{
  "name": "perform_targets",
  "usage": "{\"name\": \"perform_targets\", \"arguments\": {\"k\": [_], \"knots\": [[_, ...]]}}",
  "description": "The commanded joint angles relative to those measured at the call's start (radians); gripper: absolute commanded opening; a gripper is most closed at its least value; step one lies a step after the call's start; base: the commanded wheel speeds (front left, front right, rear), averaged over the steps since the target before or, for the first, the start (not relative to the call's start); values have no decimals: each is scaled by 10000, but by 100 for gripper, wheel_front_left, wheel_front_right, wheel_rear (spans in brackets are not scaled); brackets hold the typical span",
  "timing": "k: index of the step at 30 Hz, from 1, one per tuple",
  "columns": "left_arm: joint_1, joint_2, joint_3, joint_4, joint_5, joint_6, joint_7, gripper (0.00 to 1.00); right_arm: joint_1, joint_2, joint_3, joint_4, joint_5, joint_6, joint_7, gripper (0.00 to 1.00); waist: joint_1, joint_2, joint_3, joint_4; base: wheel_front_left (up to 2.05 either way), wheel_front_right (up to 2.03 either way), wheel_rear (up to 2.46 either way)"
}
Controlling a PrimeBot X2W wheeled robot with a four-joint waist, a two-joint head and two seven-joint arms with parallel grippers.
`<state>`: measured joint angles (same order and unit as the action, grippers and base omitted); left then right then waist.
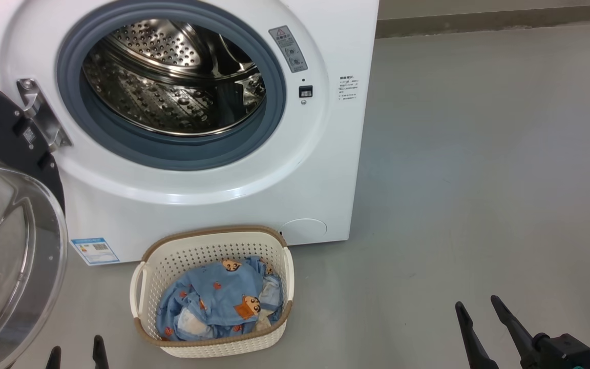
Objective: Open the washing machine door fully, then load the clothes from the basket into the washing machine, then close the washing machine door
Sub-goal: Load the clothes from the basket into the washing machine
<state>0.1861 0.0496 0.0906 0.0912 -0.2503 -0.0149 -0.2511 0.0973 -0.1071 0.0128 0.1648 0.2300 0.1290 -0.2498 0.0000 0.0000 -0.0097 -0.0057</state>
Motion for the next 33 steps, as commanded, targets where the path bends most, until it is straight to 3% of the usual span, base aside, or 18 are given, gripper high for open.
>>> {"name": "perform_targets", "arguments": {"k": [1,15,33], "knots": [[-286,67,371,-202,80,-38,-106,100,-215,-136,169,-236,-74,17,-120,100,0,0,3,15,0,0,0],[-277,23,386,44,258,-219,-106,100,-255,-179,264,-140,-21,17,-120,100,0,0,14,39,11,-16,5],[-322,9,369,-127,304,-184,-106,100,-294,-232,282,-97,48,17,-120,100,0,0,104,18,116,-128,11]]}}
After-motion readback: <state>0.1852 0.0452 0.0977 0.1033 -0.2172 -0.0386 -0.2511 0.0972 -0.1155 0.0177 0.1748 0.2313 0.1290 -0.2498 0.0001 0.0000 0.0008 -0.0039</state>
